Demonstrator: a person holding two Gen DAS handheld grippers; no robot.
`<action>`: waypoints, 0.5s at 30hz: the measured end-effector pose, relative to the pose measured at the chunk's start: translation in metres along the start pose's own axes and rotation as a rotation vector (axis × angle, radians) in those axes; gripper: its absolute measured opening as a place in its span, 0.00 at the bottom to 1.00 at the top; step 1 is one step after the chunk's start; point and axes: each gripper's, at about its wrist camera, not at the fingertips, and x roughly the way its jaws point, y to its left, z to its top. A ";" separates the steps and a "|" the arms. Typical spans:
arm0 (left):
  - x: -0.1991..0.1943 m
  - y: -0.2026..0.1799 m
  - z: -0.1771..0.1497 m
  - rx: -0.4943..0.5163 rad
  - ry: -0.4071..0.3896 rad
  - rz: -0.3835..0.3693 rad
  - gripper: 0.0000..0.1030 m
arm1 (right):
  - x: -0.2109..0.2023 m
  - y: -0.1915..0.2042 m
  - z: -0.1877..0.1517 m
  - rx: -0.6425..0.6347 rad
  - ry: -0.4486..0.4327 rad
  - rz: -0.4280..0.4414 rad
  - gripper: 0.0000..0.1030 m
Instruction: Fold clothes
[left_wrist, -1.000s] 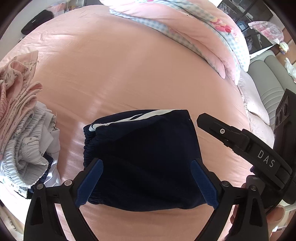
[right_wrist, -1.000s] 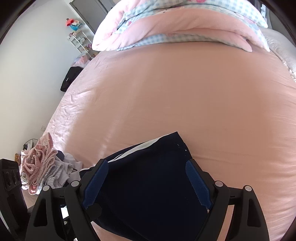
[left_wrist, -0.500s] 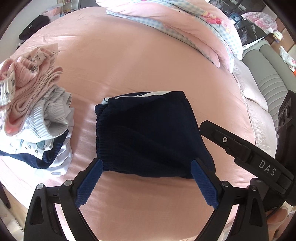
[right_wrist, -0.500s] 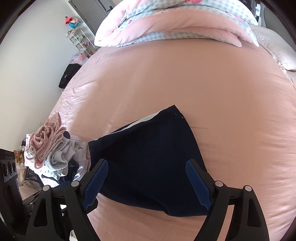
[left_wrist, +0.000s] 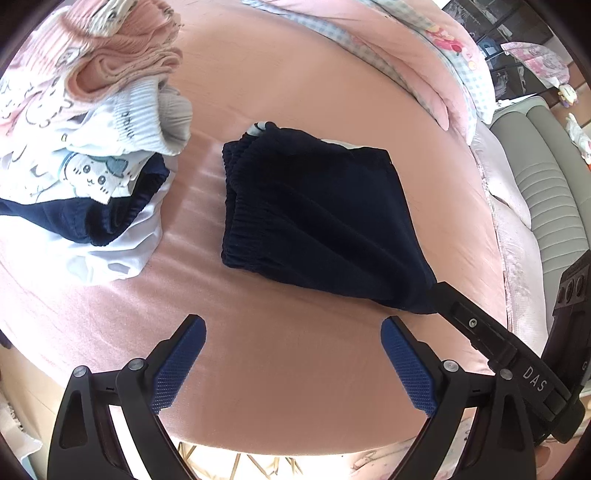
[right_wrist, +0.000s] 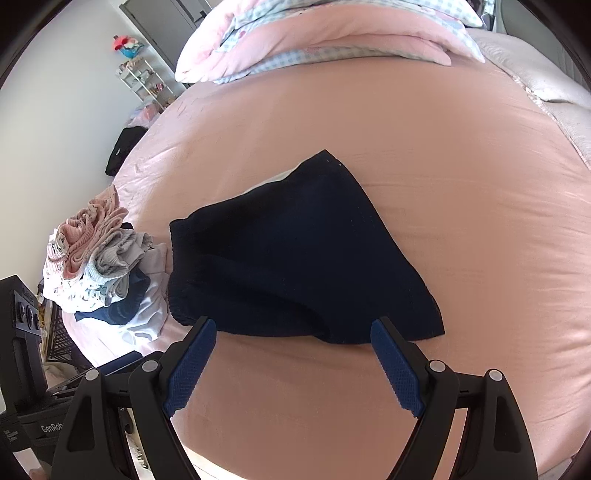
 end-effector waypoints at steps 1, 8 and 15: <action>-0.001 0.001 -0.002 -0.006 -0.002 -0.005 0.94 | 0.000 -0.001 -0.004 0.008 0.000 0.003 0.83; 0.002 0.008 -0.009 -0.056 -0.011 -0.068 0.94 | -0.011 -0.023 -0.032 0.203 -0.046 0.083 0.83; 0.009 0.010 -0.018 -0.084 -0.012 -0.144 0.94 | -0.005 -0.054 -0.056 0.441 -0.059 0.190 0.83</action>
